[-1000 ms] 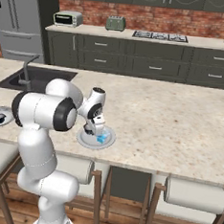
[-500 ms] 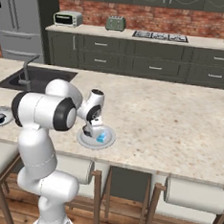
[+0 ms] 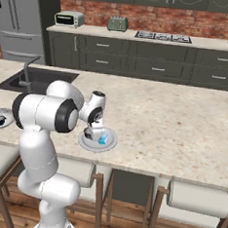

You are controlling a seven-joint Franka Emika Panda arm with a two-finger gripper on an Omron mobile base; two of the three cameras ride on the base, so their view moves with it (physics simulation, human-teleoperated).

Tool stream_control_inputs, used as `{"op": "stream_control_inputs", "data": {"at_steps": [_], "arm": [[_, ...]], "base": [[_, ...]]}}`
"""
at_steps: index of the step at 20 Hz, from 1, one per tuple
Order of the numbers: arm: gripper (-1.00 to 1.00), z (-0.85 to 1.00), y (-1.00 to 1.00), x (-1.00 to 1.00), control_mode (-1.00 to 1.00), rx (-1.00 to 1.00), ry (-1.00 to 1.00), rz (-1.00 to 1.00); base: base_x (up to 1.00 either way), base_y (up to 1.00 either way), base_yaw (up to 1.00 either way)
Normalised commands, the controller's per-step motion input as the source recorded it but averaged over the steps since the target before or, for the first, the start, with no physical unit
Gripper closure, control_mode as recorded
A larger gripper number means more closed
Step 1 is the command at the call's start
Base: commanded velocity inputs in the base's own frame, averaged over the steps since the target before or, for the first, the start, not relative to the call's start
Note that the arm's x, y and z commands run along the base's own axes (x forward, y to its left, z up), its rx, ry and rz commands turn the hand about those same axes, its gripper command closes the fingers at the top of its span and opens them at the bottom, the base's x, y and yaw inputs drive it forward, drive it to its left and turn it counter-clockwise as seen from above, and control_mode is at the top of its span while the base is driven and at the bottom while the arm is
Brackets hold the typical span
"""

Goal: Place two yogurt containers on each plate.

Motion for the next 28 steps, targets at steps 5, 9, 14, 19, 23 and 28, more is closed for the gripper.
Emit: {"op": "stream_control_inputs", "data": {"at_steps": [5, 9, 14, 19, 23, 28], "arm": [[-1.00, 0.00, -0.05, -0.01, -1.00, 0.00, 0.00, -0.02], [-1.00, 0.00, -0.06, -0.04, -1.00, 0.00, 0.00, 0.00], [-1.00, 0.00, -0.03, -0.07, -1.00, 0.00, 0.00, 0.00], [-1.00, 0.13, 0.00, -0.12, -1.00, 0.00, 0.00, 0.00], [-1.00, 0.21, 0.00, -0.03, -1.00, 0.00, 0.00, 0.00], [-1.00, 0.09, 0.00, 0.01, -1.00, 0.00, 0.00, 0.00]], "base": [[0.00, 0.00, 0.00], [0.00, 0.00, 0.00], [0.00, 0.00, 0.00], [0.00, 0.00, 0.00], [0.00, 0.00, 0.00], [0.00, 0.00, 0.00]]}}
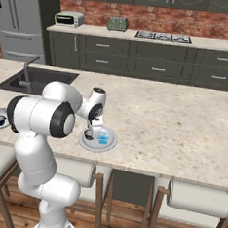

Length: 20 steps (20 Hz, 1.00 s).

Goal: Place two yogurt containers on each plate.

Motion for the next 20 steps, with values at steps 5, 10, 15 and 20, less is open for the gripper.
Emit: {"op": "stream_control_inputs", "data": {"at_steps": [5, 10, 15, 20], "arm": [[-1.00, 0.26, -0.01, -0.08, -1.00, 0.01, 0.00, 0.00], [-1.00, 0.35, -0.02, -0.55, -1.00, 0.05, 0.00, 0.00], [-1.00, 0.31, -0.20, -0.85, -1.00, 0.02, -0.03, 0.12], [-1.00, 0.38, -0.24, -0.77, -1.00, 0.00, -0.06, 0.27]], "base": [[0.00, 0.00, 0.00], [0.00, 0.00, 0.00], [0.00, 0.00, 0.00], [0.00, 0.00, 0.00]]}}
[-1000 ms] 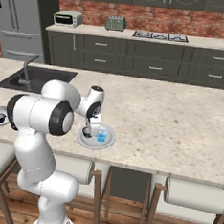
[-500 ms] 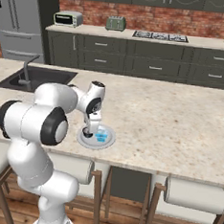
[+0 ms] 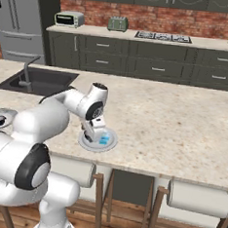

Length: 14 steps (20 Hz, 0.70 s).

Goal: Place two yogurt containers on each plate.

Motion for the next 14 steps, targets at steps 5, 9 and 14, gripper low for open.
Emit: {"op": "stream_control_inputs", "data": {"at_steps": [5, 9, 14], "arm": [[-1.00, 0.50, -0.10, -0.71, -1.00, -0.03, -0.08, 0.24], [-1.00, 0.38, -0.10, -0.87, -1.00, -0.16, -0.36, 0.32], [-1.00, 0.30, -0.06, -0.90, -1.00, -0.28, -0.47, 0.34]], "base": [[0.00, 0.00, 0.00], [0.00, 0.00, 0.00], [0.00, 0.00, 0.00]]}}
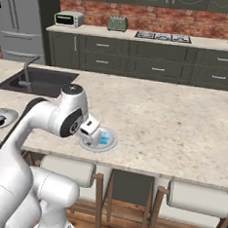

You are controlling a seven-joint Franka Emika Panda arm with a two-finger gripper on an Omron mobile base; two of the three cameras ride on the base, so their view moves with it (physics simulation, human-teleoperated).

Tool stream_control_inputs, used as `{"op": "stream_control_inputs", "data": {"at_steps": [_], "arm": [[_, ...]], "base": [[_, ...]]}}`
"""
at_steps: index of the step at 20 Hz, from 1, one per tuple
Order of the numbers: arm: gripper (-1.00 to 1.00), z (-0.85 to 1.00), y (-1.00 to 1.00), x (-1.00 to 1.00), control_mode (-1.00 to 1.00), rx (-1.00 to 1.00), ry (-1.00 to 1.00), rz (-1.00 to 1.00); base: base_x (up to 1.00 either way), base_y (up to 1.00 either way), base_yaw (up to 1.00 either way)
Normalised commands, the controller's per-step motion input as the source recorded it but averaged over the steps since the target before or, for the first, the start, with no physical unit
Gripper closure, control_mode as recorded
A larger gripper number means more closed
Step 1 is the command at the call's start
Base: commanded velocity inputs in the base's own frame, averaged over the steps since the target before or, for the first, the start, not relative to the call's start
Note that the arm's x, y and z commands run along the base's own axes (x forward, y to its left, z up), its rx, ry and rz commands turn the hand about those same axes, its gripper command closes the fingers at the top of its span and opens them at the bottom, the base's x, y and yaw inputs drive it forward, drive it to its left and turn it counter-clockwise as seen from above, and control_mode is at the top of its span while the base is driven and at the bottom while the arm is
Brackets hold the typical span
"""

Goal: Place two yogurt containers on each plate.

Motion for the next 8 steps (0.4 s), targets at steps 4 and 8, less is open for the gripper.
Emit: {"op": "stream_control_inputs", "data": {"at_steps": [4, 8], "arm": [[-1.00, 0.31, 0.00, -0.79, -1.00, -0.03, -0.30, 0.35], [-1.00, 0.39, 0.00, -0.71, -1.00, -0.04, -0.21, 0.36]], "base": [[0.00, 0.00, 0.00], [0.00, 0.00, 0.00]]}}
